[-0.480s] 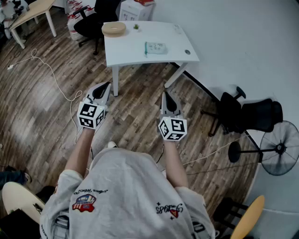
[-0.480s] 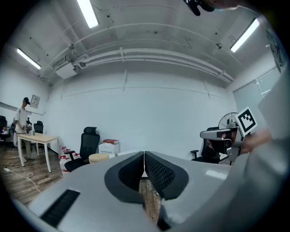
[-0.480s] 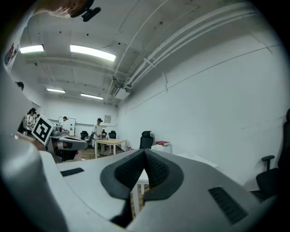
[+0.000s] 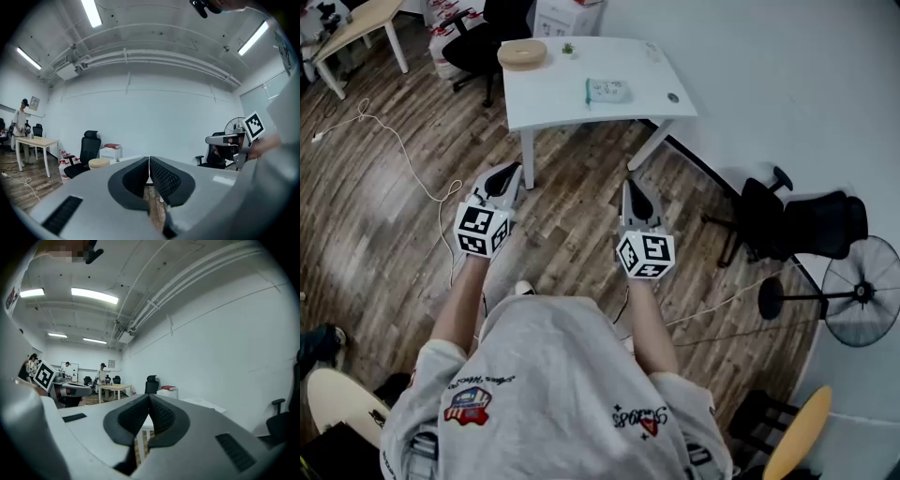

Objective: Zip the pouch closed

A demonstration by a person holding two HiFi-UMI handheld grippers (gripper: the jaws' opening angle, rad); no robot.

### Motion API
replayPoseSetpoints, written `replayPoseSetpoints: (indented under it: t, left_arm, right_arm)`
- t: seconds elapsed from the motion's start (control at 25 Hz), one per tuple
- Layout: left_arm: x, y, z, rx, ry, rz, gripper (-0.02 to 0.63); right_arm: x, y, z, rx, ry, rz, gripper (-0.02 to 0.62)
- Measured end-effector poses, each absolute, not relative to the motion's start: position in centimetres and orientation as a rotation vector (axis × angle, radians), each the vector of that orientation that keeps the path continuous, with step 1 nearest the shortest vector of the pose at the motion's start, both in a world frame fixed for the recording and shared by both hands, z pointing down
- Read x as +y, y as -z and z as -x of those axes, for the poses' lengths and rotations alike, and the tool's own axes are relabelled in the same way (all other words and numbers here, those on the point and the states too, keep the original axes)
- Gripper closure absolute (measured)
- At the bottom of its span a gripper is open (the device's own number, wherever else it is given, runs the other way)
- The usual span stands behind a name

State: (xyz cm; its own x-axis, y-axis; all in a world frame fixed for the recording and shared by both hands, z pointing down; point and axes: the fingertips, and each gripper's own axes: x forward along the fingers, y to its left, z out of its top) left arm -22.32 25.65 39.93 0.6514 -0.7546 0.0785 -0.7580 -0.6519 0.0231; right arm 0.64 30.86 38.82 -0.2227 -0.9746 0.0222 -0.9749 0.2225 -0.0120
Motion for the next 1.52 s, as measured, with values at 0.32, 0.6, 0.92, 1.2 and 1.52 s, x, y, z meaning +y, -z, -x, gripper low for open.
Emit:
replayPoseSetpoints:
  t: [0.32, 0.6, 0.92, 1.2, 1.52]
  left_arm:
    - [25.4, -40.2, 21.6, -1.240, -0.107, -2.814, 0.516]
    - [24.6, -41.3, 21.2, -1.245, -0.106, -2.770, 0.263]
    - [24.0, -41.1, 21.9, -1.272, -0.068, -2.778, 0.218]
    - [23.1, -41.6, 23.7, -1.259, -0.088, -2.795, 0.218]
    - [22.6, -43.6, 27.3, -1.204, -0.116, -2.767, 0.218]
  right_arm:
    - [30.2, -38.6, -1.3, -2.417, 0.010, -2.003, 0.449]
    - [29.4, -38.8, -1.1, -2.400, 0.035, -2.025, 0.270]
    - [29.0, -39.4, 0.0, -2.393, 0.048, -2.017, 0.204]
    - [26.8, -40.5, 2.1, -2.394, -0.003, -2.018, 0.190]
    - [25.6, -42.4, 7.4, -2.425, -0.040, -1.986, 0.198]
